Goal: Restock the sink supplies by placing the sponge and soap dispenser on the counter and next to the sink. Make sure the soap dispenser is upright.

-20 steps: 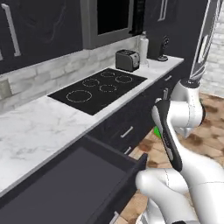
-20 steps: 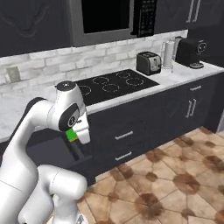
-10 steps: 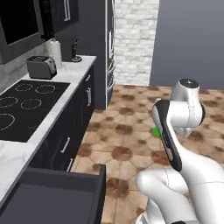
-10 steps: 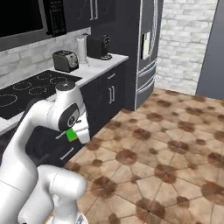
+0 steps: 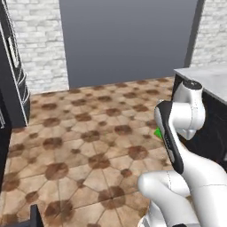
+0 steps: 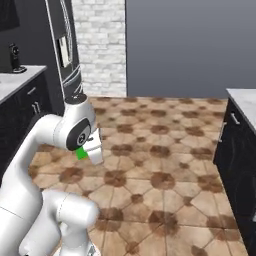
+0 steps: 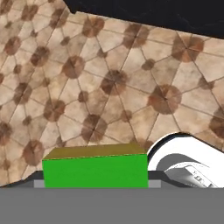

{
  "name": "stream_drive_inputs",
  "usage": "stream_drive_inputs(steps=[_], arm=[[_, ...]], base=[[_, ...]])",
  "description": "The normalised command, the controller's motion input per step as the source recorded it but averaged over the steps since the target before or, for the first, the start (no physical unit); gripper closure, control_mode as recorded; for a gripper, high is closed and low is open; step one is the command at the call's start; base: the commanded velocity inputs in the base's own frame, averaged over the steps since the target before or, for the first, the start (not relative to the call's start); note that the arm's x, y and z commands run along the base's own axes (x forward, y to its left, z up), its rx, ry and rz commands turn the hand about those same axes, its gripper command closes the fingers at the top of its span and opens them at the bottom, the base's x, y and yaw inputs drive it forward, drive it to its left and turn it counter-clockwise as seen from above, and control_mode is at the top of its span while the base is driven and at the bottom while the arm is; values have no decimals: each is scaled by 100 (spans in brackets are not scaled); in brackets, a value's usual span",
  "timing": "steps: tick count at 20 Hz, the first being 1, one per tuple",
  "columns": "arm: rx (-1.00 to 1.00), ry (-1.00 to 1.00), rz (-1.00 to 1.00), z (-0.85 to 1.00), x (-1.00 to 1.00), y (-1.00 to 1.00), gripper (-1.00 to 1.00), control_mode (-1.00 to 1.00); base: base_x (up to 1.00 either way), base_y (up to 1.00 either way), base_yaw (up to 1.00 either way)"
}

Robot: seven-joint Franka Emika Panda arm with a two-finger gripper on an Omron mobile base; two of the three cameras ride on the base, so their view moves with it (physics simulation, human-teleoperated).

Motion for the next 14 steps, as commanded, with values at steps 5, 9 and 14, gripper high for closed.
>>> stream_drive_inputs(steps=[5,9,14], arm=[[0,0,0,0,0,0,100,100],[0,0,0,0,0,0,100,100],[0,0,0,0,0,0,100,100]], base=[[35,-73,-64],[61,-51,-57],[78,-36,-46]])
